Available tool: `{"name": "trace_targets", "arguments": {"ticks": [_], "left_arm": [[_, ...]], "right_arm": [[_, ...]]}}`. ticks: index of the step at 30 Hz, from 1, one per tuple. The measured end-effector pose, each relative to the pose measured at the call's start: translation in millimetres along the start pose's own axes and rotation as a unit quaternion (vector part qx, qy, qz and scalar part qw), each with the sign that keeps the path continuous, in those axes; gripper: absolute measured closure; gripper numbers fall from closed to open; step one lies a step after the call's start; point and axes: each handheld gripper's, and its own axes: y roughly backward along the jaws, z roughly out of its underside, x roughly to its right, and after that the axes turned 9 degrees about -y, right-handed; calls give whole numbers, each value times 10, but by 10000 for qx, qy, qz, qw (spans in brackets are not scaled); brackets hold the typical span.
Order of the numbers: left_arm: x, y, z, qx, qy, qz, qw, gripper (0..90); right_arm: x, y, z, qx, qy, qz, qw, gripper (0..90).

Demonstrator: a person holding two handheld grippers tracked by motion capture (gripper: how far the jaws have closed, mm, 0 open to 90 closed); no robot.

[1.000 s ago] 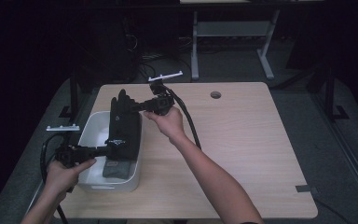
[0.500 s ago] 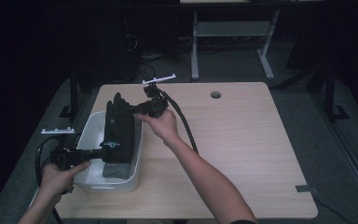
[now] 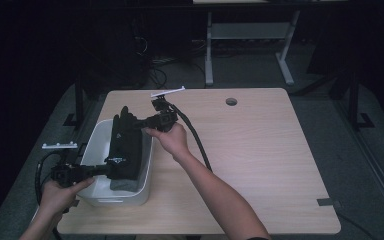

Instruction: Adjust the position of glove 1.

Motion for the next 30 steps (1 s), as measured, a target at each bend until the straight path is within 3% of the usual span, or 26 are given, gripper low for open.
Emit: {"name": "trace_targets", "arguments": {"ticks": [17,30], "left_arm": [[-71,-37,124,-290,53,-47,9996,815],[-123,-57,136,-319,169,11,9993,786]], "right_arm": [[129,-185,122,-198,-54,62,9998,777],[274,-265,175,-304,-138,217,9992,764]]}}
